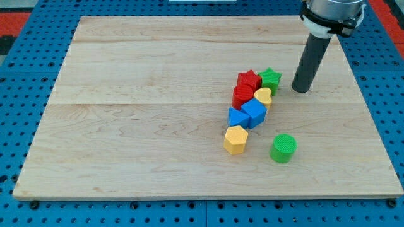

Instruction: Push the yellow hexagon closer to the green circle

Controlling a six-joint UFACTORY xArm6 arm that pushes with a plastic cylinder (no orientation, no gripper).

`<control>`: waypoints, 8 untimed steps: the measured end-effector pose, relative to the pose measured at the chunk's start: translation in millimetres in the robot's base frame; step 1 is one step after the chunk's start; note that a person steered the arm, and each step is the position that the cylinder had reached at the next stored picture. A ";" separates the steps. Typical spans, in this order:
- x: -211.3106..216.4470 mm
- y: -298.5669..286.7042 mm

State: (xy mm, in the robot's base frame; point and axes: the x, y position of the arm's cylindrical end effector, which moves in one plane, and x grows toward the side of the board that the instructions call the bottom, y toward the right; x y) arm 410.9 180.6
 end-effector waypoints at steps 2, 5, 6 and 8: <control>0.2 4.8; -69.5 -87.7; -99.4 -163.5; 29.1 -321.4</control>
State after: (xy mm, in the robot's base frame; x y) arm 440.0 -140.8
